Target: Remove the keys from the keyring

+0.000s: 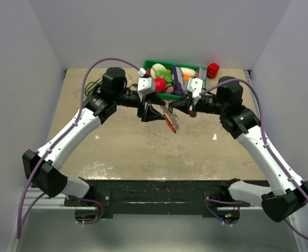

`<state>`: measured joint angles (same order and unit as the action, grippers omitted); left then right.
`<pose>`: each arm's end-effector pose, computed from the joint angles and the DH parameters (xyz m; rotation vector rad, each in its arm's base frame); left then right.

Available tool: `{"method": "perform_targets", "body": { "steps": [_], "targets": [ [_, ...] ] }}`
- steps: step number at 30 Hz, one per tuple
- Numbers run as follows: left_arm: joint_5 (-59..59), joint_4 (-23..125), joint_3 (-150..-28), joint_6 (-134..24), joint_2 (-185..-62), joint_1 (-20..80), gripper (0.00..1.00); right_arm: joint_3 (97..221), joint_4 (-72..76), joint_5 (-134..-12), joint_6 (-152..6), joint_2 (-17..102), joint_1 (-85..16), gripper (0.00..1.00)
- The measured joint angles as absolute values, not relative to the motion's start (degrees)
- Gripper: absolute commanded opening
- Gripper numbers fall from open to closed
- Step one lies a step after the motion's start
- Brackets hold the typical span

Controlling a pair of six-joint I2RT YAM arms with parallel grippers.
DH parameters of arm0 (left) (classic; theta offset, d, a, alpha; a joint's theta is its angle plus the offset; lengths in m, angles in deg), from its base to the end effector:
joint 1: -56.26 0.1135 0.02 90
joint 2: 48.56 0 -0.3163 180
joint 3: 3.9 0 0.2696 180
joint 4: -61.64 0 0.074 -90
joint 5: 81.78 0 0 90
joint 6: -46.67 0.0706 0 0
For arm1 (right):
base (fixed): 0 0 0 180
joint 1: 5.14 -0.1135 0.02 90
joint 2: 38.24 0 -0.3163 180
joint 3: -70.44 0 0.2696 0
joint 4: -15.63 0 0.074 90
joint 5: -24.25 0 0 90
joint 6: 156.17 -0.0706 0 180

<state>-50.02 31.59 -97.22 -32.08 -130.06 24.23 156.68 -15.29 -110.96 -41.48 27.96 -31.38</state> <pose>0.2587 -0.2327 0.4468 1.3113 1.3774 -1.1966 0.2175 0.1631 0.4719 -1.2299 1.2540 0.7101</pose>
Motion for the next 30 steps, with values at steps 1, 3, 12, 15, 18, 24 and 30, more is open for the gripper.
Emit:
{"method": "perform_targets", "body": {
  "steps": [1, 3, 12, 15, 18, 24, 30],
  "targets": [
    [-50.0, 31.7, -97.2, -32.3, -130.1, 24.2, 0.63, 156.7, -15.3, -111.4, -41.5, 28.0, -31.4, 0.00],
    [-50.0, 32.0, -97.2, -32.4, -130.3, 24.2, 0.58, 156.7, -15.4, -111.8, -41.5, 28.0, -31.4, 0.00],
    [-50.9, 32.0, -97.2, -33.3, -130.6, 24.2, 0.38, 156.7, -15.9, -112.9, -41.0, 27.4, -31.4, 0.00],
    [-51.4, 32.0, -97.2, -33.3, -130.6, 24.2, 0.36, 156.7, -15.9, -113.1, -41.0, 27.2, -31.4, 0.00],
    [-51.4, 32.0, -97.1, -33.2, -130.6, 24.2, 0.36, 156.7, -16.0, -113.2, -41.0, 27.2, -31.4, 0.00],
    [-51.1, 31.9, -96.5, -32.3, -130.6, 24.2, 0.33, 156.7, -16.6, -113.6, -40.4, 27.2, -31.4, 0.00],
    [-50.0, 31.9, -96.2, -31.5, -130.6, 24.2, 0.28, 156.7, -17.2, -115.0, -39.6, 26.8, -31.4, 0.00]
  ]
}}
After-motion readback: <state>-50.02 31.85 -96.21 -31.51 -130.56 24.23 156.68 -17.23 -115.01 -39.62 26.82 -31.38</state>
